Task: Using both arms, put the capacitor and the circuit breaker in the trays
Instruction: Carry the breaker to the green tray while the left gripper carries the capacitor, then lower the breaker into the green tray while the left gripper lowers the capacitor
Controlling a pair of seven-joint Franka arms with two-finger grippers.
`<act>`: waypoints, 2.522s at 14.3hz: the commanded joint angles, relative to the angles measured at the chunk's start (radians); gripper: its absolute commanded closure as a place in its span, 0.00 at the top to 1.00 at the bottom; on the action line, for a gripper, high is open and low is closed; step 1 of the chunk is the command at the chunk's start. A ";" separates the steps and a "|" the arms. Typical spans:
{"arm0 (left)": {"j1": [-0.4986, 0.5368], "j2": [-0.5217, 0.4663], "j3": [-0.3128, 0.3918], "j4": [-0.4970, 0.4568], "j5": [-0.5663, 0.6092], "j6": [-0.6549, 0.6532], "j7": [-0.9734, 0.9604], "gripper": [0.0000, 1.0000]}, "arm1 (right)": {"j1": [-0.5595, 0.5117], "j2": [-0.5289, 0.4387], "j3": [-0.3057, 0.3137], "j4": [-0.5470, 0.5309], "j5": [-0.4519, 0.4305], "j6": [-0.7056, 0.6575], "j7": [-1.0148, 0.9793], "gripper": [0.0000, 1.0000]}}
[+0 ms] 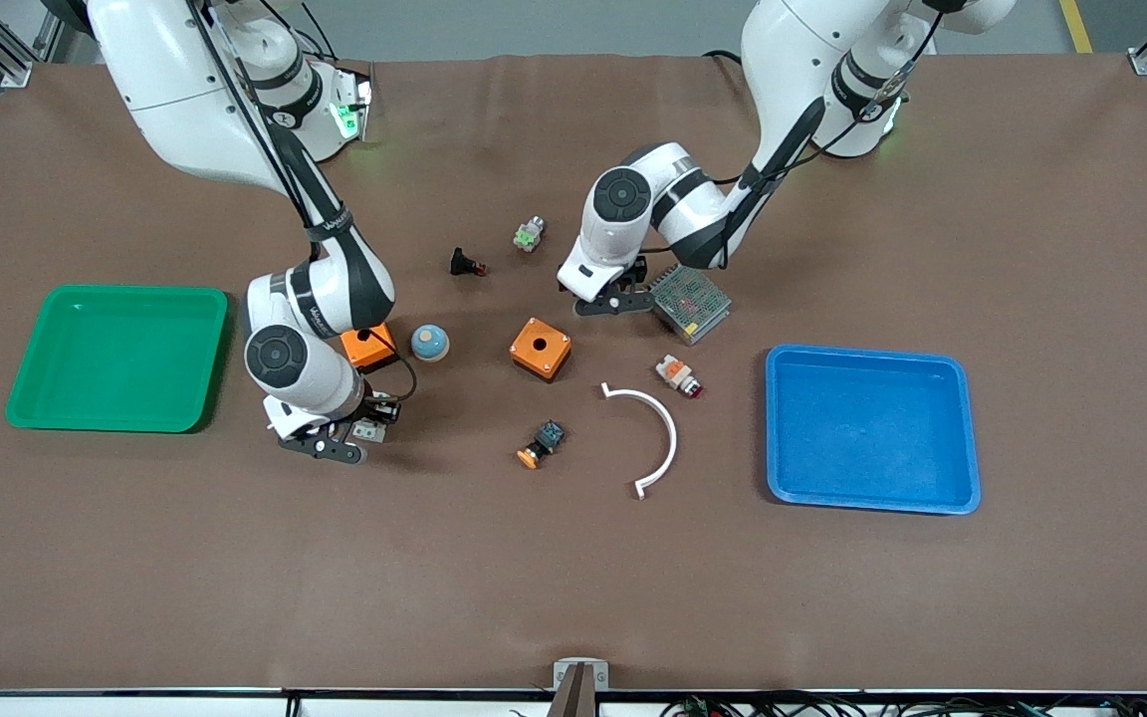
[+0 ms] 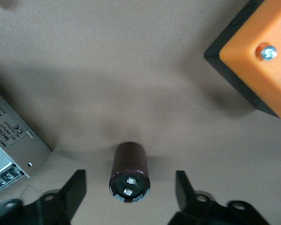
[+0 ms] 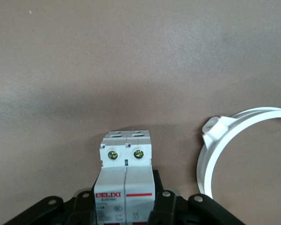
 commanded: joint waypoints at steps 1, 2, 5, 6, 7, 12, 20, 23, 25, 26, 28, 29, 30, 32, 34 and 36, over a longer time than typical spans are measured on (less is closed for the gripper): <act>-0.008 0.001 0.008 -0.005 0.027 0.020 -0.033 0.66 | -0.002 -0.055 -0.014 0.048 0.008 -0.092 0.017 0.00; -0.010 0.001 0.008 -0.003 0.027 0.020 -0.033 0.59 | -0.024 -0.064 -0.014 0.080 0.007 -0.152 0.011 0.00; -0.010 0.000 0.009 -0.002 0.028 0.020 -0.031 0.41 | -0.105 -0.117 -0.015 0.111 0.002 -0.243 -0.062 0.00; -0.010 0.000 0.009 -0.002 0.030 0.020 -0.033 0.36 | -0.146 -0.149 -0.015 0.086 0.002 -0.253 -0.125 0.00; -0.008 0.000 0.009 -0.003 0.034 0.020 -0.033 0.32 | -0.186 -0.185 -0.015 0.056 0.001 -0.255 -0.168 0.00; 0.010 -0.029 0.008 0.003 0.039 0.014 -0.020 0.24 | -0.388 -0.311 -0.015 -0.110 -0.048 -0.226 -0.421 0.00; 0.243 -0.181 -0.008 0.078 0.025 -0.154 0.116 0.24 | -0.659 -0.337 -0.015 -0.300 -0.051 0.015 -0.834 0.00; 0.375 -0.196 -0.031 0.124 0.025 -0.285 0.257 0.25 | -0.726 -0.309 -0.015 -0.317 -0.051 0.062 -0.937 0.00; 0.471 -0.198 -0.040 0.150 0.025 -0.358 0.379 0.25 | -0.758 -0.280 -0.015 -0.319 -0.051 0.079 -0.972 0.00; 0.513 -0.196 -0.040 0.164 0.025 -0.385 0.423 0.25 | -0.768 -0.260 -0.015 -0.319 -0.051 0.098 -0.993 0.00; 0.576 -0.181 -0.034 0.185 0.027 -0.408 0.502 0.25 | -0.782 -0.225 -0.015 -0.322 -0.051 0.136 -1.015 0.00; 0.603 -0.172 -0.032 0.189 0.036 -0.408 0.524 0.25 | -0.785 -0.211 -0.015 -0.329 -0.051 0.159 -1.015 0.00; 0.629 -0.164 -0.028 0.190 0.039 -0.408 0.553 0.25 | -0.794 -0.198 -0.014 -0.339 -0.051 0.191 -1.012 0.00; 0.683 -0.140 -0.028 0.198 0.039 -0.408 0.625 0.25 | -0.798 -0.173 -0.014 -0.345 -0.050 0.211 -1.009 0.00; 0.717 -0.103 -0.026 0.207 0.041 -0.408 0.661 0.25 | -0.795 -0.170 -0.014 -0.345 -0.048 0.207 -1.001 0.00; 0.743 -0.059 -0.026 0.222 0.097 -0.406 0.665 0.25 | -0.794 -0.170 -0.014 -0.345 -0.048 0.196 -0.985 0.01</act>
